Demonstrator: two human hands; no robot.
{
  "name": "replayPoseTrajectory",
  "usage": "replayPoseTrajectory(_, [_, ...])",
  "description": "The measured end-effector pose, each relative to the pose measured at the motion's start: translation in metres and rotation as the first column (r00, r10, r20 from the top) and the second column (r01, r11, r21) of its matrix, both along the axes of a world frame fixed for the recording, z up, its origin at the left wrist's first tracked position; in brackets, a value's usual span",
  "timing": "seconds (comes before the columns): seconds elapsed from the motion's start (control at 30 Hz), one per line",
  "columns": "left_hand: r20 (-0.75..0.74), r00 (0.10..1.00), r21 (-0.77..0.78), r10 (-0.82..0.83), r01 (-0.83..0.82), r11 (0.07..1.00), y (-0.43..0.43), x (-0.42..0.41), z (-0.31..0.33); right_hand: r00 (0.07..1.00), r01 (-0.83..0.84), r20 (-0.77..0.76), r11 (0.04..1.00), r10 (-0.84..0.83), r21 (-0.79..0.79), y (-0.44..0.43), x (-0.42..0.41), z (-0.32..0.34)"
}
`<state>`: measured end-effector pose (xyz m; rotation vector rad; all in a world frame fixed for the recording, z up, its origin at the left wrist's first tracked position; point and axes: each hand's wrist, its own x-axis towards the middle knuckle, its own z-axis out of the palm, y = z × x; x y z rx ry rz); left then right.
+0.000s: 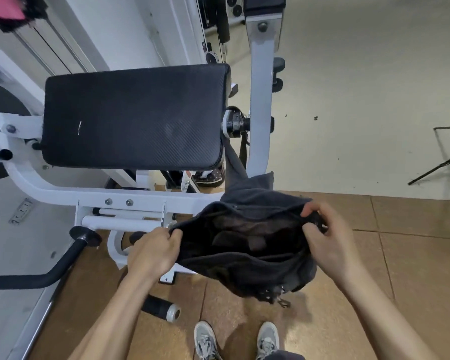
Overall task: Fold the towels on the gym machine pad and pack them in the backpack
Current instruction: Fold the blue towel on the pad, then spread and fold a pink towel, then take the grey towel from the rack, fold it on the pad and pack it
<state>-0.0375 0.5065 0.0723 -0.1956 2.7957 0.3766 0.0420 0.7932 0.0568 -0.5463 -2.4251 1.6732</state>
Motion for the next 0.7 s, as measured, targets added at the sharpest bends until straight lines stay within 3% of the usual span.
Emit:
replayPoseTrajectory(0.1, [-0.095,0.995,0.069,0.032,-0.025,0.997,0.002,-0.002,-0.003,0.996,-0.018,0.083,1.0,0.018,0.004,0.003,0.011,-0.012])
replayPoseTrajectory(0.2, [-0.146,0.954,0.43,0.263,-0.178,0.885,0.004,-0.003,0.002,0.984,-0.059,0.168,0.997,0.05,0.045,0.001,0.016,-0.025])
replayPoseTrajectory(0.27, [-0.158,0.952,0.521,0.264,-0.146,0.841,0.0,-0.004,0.004,0.969,-0.103,0.232,0.992,0.083,0.075,-0.002,0.013,-0.033])
replayPoseTrajectory(0.4, [-0.139,0.986,0.21,-0.094,0.123,0.97,-0.018,-0.017,0.011,0.908,-0.226,0.389,0.963,0.154,0.147,-0.011,0.001,-0.049])
replayPoseTrajectory(0.47, [-0.095,0.969,-0.033,-0.227,0.224,0.974,-0.031,-0.026,0.007,0.852,-0.337,0.474,0.925,0.222,0.173,-0.023,-0.002,-0.059])
replayPoseTrajectory(0.53, [-0.029,0.968,-0.17,-0.249,0.241,0.956,-0.045,-0.034,-0.011,0.786,-0.456,0.539,0.873,0.303,0.174,-0.038,-0.005,-0.07])
replayPoseTrajectory(0.7, [0.056,0.978,-0.131,-0.203,0.209,0.969,-0.061,-0.047,-0.063,0.758,-0.498,0.552,0.855,0.347,0.146,-0.054,-0.022,-0.075])
